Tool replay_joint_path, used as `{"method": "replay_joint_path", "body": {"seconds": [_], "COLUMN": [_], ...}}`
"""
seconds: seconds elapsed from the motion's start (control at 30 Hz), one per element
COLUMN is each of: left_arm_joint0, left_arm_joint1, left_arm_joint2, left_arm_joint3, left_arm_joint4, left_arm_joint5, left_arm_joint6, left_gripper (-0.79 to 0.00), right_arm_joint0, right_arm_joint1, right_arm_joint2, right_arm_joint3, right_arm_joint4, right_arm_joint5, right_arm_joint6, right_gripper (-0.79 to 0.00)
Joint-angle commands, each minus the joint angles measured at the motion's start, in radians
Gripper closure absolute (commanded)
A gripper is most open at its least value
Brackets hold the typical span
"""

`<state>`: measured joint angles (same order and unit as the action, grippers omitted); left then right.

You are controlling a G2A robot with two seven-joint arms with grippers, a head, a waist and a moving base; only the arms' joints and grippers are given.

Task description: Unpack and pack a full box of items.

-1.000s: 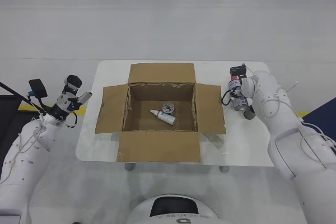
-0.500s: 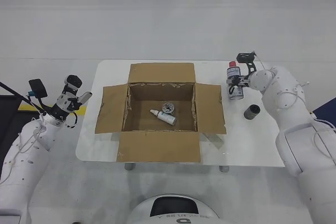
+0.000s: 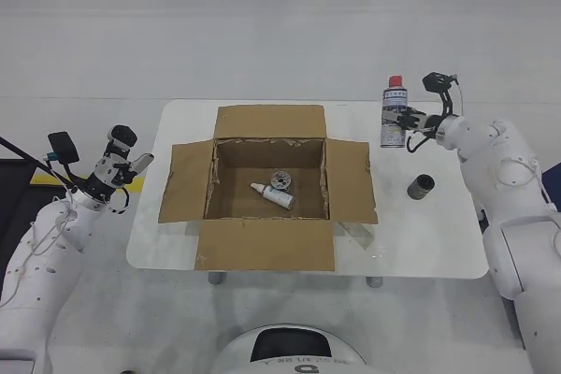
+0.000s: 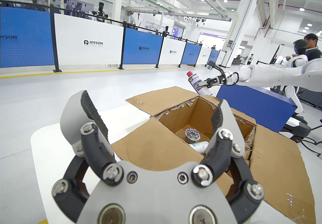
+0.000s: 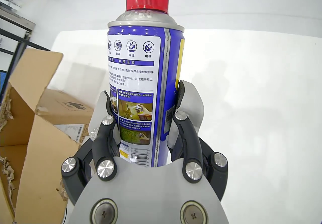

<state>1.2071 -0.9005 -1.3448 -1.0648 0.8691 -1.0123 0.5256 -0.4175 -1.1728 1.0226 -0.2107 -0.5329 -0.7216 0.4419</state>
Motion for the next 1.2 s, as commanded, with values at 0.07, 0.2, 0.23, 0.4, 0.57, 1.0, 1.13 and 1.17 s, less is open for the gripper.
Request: {"method": "replay_joint_path", "body": {"seconds": [0.07,0.2,0.23,0.4,0.57,1.0,1.13,1.17], "left_arm_joint0": [0.000,0.000,0.000,0.000,0.000,0.000,0.000,0.000], "left_arm_joint1": [0.000,0.000,0.000,0.000,0.000,0.000,0.000,0.000], "left_arm_joint2": [0.000,0.000,0.000,0.000,0.000,0.000,0.000,0.000], "left_arm_joint3": [0.000,0.000,0.000,0.000,0.000,0.000,0.000,0.000], "left_arm_joint4": [0.000,0.000,0.000,0.000,0.000,0.000,0.000,0.000], "left_arm_joint5": [0.000,0.000,0.000,0.000,0.000,0.000,0.000,0.000], "left_arm_joint6": [0.000,0.000,0.000,0.000,0.000,0.000,0.000,0.000], "left_gripper": [-0.785,-0.785,-0.785,-0.785,-0.785,-0.785,-0.785,-0.785], "right_arm_joint0": [-0.044,-0.100,-0.115,-0.235,-0.235,-0.319,-0.280,-0.264], "right_arm_joint1": [0.038,0.078,0.086,0.125,0.125,0.099,0.067,0.057], "right_arm_joint2": [0.048,0.109,0.123,0.189,0.189,0.134,0.022,-0.008], "right_arm_joint3": [-0.030,-0.086,-0.110,-0.331,-0.331,-0.602,-0.666,-0.668], "right_arm_joint4": [0.054,0.143,0.169,0.391,0.391,0.633,0.640,0.631], "right_arm_joint5": [-0.126,-0.277,-0.291,-0.291,-0.291,-0.291,-0.289,-0.284], "right_arm_joint6": [-0.094,-0.114,-0.102,0.094,0.094,0.224,0.317,0.332], "right_gripper": [0.000,0.000,0.000,0.000,0.000,0.000,0.000,0.000]}}
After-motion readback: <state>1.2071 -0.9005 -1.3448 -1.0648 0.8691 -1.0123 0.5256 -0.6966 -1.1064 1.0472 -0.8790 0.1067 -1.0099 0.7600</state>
